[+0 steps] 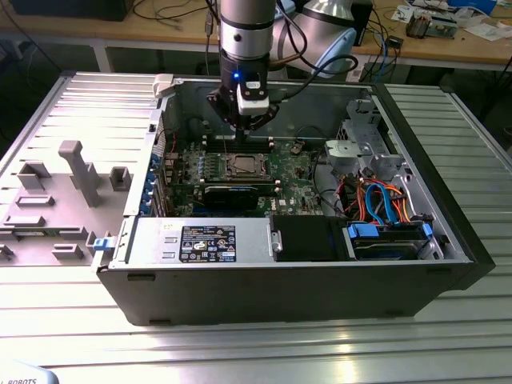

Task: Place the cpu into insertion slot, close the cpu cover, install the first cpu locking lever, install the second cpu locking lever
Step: 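Install the first cpu locking lever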

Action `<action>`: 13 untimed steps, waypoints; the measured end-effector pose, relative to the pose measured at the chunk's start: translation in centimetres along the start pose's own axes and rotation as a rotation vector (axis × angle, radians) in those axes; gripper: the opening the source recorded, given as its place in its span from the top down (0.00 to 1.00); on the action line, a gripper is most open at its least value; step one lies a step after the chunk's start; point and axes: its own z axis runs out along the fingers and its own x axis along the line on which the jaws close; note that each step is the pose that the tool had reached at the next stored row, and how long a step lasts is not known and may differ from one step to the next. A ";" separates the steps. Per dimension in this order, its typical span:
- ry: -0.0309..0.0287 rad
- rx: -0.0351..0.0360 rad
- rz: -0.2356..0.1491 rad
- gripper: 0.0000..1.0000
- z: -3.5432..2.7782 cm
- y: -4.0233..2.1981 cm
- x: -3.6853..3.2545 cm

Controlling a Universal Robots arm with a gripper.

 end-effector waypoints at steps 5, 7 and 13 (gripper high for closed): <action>-0.0029 -0.0011 -0.022 0.89 0.02 -0.27 0.70; -0.0030 -0.0010 -0.023 0.89 0.01 -0.27 0.71; -0.0029 -0.0010 -0.024 0.89 0.01 -0.27 0.71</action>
